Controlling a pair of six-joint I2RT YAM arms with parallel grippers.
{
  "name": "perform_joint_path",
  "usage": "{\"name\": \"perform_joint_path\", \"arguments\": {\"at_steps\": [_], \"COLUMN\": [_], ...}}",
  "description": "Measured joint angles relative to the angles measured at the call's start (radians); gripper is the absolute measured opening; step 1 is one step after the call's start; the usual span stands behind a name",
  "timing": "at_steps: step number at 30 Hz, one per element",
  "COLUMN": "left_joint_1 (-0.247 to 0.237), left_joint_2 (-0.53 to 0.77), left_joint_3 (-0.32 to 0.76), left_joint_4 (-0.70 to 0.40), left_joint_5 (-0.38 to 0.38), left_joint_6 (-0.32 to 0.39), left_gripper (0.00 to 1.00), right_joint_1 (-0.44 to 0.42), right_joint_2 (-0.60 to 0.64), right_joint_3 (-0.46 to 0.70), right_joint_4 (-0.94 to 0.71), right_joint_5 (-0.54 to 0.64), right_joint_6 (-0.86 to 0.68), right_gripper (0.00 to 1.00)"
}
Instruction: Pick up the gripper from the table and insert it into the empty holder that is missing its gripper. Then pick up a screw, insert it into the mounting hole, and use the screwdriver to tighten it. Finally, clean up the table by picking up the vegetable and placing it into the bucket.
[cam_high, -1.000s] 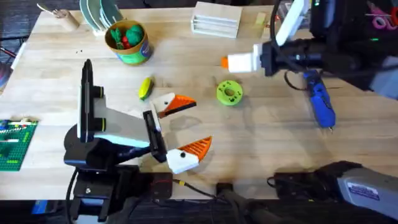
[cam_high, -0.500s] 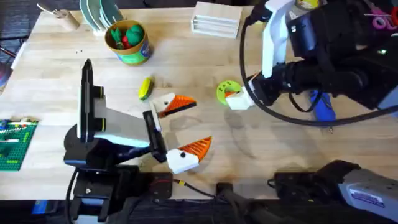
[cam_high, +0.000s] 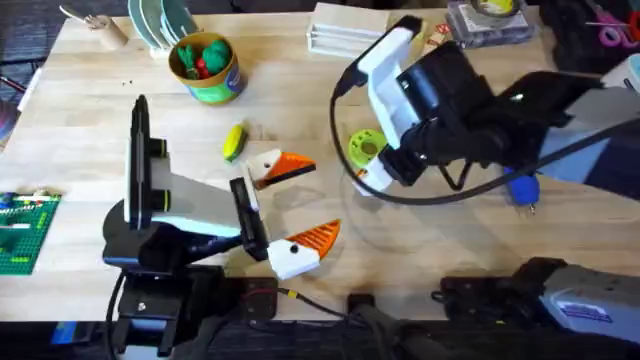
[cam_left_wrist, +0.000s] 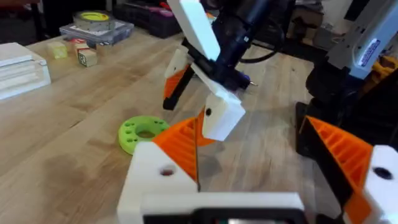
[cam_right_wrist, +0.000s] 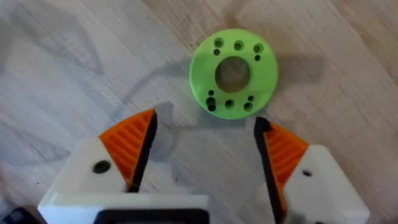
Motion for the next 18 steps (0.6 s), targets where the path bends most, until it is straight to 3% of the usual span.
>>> {"name": "perform_joint_path", "arguments": {"at_steps": [5, 11, 18], "left_joint_1": [0.0, 0.0, 0.0], "left_joint_2": [0.0, 0.0, 0.0], "left_joint_3": [0.0, 0.0, 0.0], "left_joint_4": [0.0, 0.0, 0.0], "left_joint_5": [0.0, 0.0, 0.0], "left_joint_6": [0.0, 0.0, 0.0], "left_gripper": [0.993, 0.992, 0.992], "right_joint_1": [0.051, 0.056, 0.056], "right_joint_2": [0.056, 0.11, 0.113], "right_joint_3": [0.0, 0.0, 0.0], "right_joint_4": [0.019, 0.061, 0.076], "right_joint_5": [0.071, 0.099, 0.109], "right_joint_6": [-0.012, -0.016, -0.016], "right_gripper": [0.949, 0.752, 0.673]}}
